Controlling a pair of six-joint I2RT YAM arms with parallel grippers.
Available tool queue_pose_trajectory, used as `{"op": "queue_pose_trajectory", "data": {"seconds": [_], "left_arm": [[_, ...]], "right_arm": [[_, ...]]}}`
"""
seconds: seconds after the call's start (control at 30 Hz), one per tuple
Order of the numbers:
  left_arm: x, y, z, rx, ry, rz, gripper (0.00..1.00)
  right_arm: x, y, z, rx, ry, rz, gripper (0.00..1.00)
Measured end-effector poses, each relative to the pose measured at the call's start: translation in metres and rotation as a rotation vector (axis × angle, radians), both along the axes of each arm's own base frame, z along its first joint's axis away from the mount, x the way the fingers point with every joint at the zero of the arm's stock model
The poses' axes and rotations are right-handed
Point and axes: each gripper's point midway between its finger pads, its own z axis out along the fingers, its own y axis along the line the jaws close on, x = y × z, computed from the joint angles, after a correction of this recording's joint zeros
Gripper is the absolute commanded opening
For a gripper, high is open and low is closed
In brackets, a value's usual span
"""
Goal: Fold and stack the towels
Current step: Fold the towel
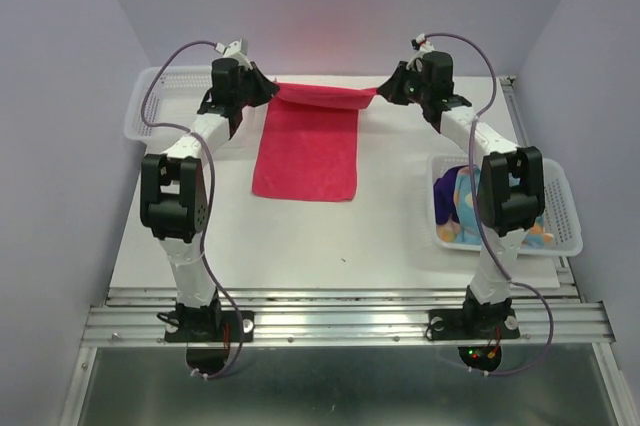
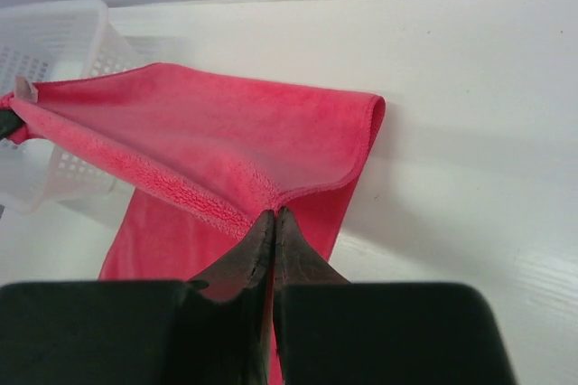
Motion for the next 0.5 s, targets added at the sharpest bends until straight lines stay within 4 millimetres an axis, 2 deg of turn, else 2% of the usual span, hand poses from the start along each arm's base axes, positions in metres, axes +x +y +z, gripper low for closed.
{"op": "queue_pose_trajectory", "data": {"seconds": [0.13, 0.23, 0.5], "left_arm": [[-0.022, 0.004, 0.016, 0.01, -0.008, -0.002, 0.0], [-0.038, 0.008, 0.015, 0.025, 0.006, 0.003, 0.0], [-0.079, 0.017, -0.023, 0.062, 0.119, 0.009, 0.0]], "right_arm": [[-0.031, 0.008, -0.001, 0.021, 0.039, 0.033, 0.01], [-0.052, 0.015, -0.011, 0.03, 0.08, 0.05, 0.01], [-0.093, 0.03, -0.054, 0.031, 0.209, 0.083, 0.01]]}}
